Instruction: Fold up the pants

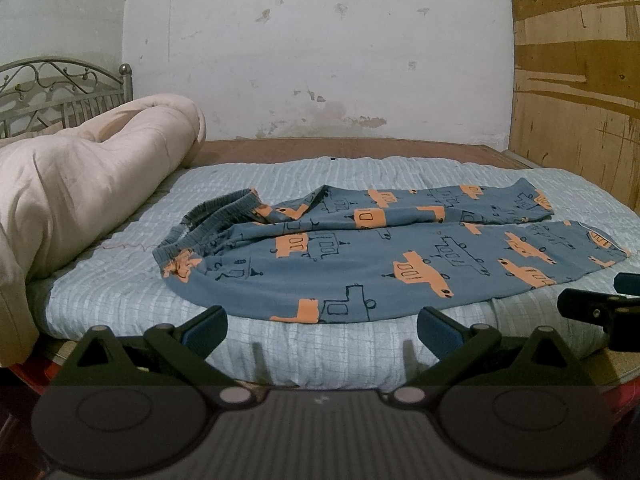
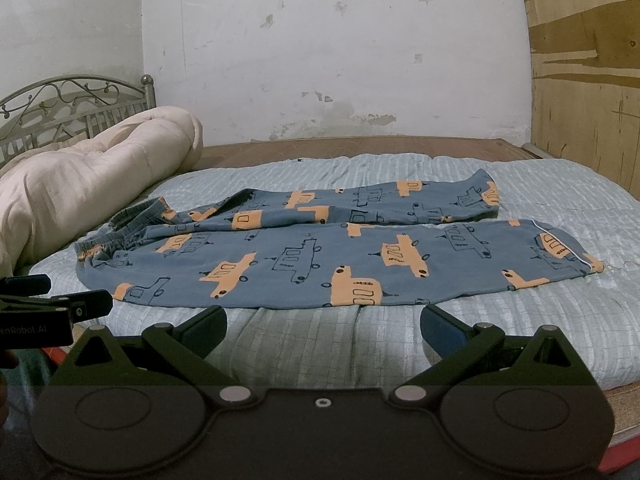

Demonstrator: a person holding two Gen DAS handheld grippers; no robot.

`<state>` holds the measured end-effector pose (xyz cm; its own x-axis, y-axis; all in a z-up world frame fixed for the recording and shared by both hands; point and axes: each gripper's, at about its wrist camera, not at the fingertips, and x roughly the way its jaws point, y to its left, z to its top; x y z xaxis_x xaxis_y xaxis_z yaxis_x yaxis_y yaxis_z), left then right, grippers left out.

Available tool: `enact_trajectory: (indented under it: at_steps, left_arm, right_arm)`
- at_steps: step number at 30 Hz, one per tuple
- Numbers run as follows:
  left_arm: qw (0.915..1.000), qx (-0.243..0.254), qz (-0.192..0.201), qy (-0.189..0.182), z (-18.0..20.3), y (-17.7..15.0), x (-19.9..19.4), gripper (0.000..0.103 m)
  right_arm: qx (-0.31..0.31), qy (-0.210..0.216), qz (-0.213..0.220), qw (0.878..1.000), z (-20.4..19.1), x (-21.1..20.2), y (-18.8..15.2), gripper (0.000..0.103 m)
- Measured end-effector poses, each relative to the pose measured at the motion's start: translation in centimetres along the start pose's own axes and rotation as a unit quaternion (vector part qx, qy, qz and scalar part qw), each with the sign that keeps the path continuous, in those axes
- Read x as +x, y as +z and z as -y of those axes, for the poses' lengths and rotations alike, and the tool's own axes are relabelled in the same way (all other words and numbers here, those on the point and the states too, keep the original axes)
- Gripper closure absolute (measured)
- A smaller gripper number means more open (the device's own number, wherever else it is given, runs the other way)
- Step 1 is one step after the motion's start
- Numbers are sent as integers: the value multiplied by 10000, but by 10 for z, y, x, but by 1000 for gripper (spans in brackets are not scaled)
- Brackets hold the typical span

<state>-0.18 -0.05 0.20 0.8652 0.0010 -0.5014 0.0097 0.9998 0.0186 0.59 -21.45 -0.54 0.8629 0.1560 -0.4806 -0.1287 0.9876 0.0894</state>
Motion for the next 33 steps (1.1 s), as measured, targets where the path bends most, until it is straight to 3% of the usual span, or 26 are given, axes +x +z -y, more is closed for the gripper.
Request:
enact_trajectory:
  at_steps: [18,25,33]
  left_arm:
    - [9998,4,-199,-94,-3,1,5,1]
    - [9980,-82,-520,-336,-3,9,18,1]
    - [9966,-55,-653,-490,-1,36,32,1]
  right_arm:
    - [19,109,-175,9998,-1,5,1,1]
    - [-39,267,-295,9992,-1,11,12,1]
    - [-58,323,-843,9959,5,32,41,1]
